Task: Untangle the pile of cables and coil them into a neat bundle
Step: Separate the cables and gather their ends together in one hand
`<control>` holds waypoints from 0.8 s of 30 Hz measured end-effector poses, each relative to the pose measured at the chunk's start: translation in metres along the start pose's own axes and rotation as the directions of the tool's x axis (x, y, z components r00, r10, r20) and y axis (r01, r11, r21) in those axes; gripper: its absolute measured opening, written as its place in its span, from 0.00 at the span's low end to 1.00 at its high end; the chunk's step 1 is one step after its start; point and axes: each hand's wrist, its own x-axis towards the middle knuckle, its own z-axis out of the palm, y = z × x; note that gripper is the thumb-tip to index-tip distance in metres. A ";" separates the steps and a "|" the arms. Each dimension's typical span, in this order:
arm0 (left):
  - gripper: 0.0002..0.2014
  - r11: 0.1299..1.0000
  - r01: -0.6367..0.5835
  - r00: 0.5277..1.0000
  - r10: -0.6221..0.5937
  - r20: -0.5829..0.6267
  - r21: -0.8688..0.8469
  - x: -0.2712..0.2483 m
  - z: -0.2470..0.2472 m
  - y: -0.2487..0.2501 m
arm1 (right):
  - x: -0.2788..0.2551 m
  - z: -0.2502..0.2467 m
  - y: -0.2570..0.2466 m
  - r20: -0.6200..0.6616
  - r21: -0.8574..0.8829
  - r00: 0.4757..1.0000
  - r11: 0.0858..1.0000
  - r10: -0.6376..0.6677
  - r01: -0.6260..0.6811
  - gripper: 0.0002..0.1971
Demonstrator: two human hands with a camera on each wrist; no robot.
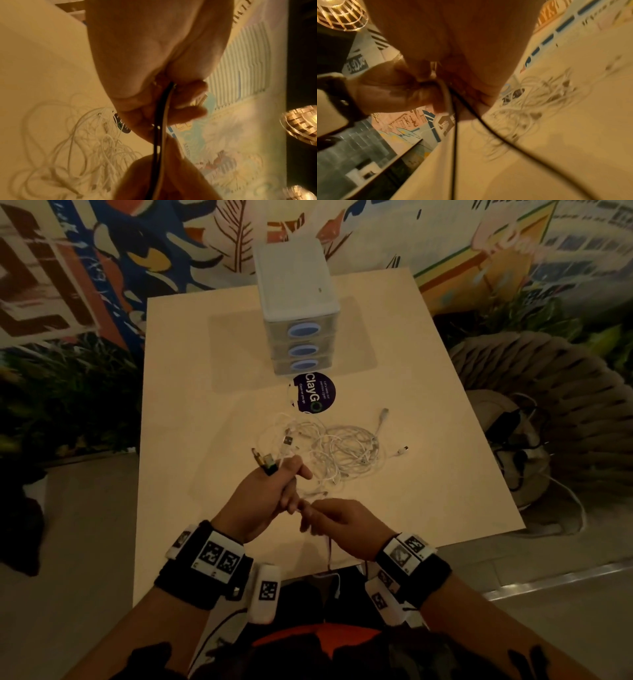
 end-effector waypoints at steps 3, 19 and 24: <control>0.21 0.984 -0.024 0.999 0.019 0.033 0.179 -0.001 0.006 -0.004 | 0.002 -0.023 0.001 -0.141 -0.130 0.987 0.989 -0.083 0.065 0.24; 0.09 0.948 0.186 0.982 -0.189 -0.013 0.257 0.000 0.013 -0.033 | 0.024 -0.029 -0.024 -0.047 -0.075 0.973 0.973 -0.224 0.220 0.17; 0.13 0.949 0.266 0.958 -0.240 -0.157 0.169 0.000 -0.011 -0.033 | 0.045 -0.026 0.051 -0.147 -0.409 0.981 0.895 0.127 -0.178 0.09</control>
